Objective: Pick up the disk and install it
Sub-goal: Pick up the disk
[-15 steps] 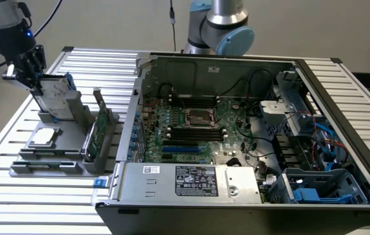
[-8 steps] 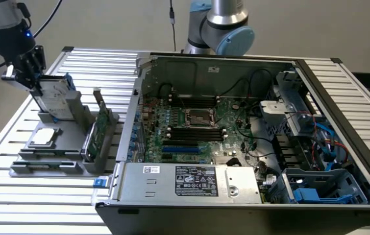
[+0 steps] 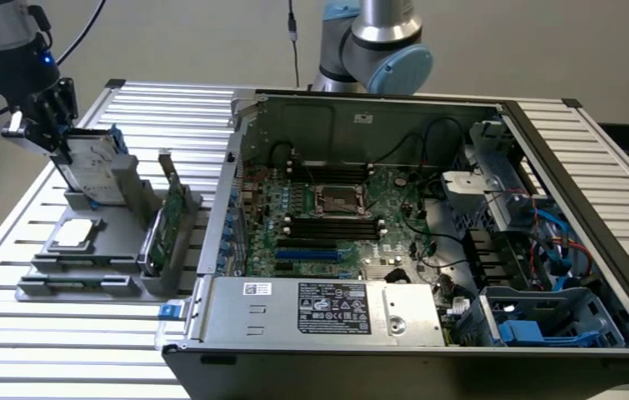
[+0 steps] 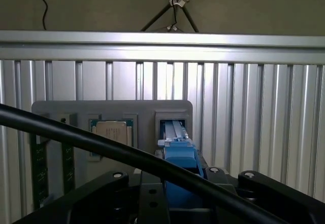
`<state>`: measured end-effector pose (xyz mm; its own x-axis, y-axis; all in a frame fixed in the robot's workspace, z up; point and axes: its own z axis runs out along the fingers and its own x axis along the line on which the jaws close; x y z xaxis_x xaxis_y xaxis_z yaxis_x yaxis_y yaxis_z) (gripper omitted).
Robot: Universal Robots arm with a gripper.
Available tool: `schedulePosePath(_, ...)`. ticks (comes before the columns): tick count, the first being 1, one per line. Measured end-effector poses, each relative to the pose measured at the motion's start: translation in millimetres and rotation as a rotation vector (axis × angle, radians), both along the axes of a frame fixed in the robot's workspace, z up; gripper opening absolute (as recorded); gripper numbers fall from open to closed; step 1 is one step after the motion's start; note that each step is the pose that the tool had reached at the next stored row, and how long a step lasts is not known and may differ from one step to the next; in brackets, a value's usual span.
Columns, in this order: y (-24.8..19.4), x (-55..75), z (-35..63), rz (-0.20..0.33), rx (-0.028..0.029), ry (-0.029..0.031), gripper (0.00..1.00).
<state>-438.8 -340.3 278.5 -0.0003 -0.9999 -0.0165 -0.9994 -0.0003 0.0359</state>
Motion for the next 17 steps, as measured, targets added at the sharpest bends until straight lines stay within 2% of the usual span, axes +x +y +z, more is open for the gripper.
schedulePosePath(17, 0.0, 0.0, 4.5, 0.000, 0.0000, 0.0000, 0.33)
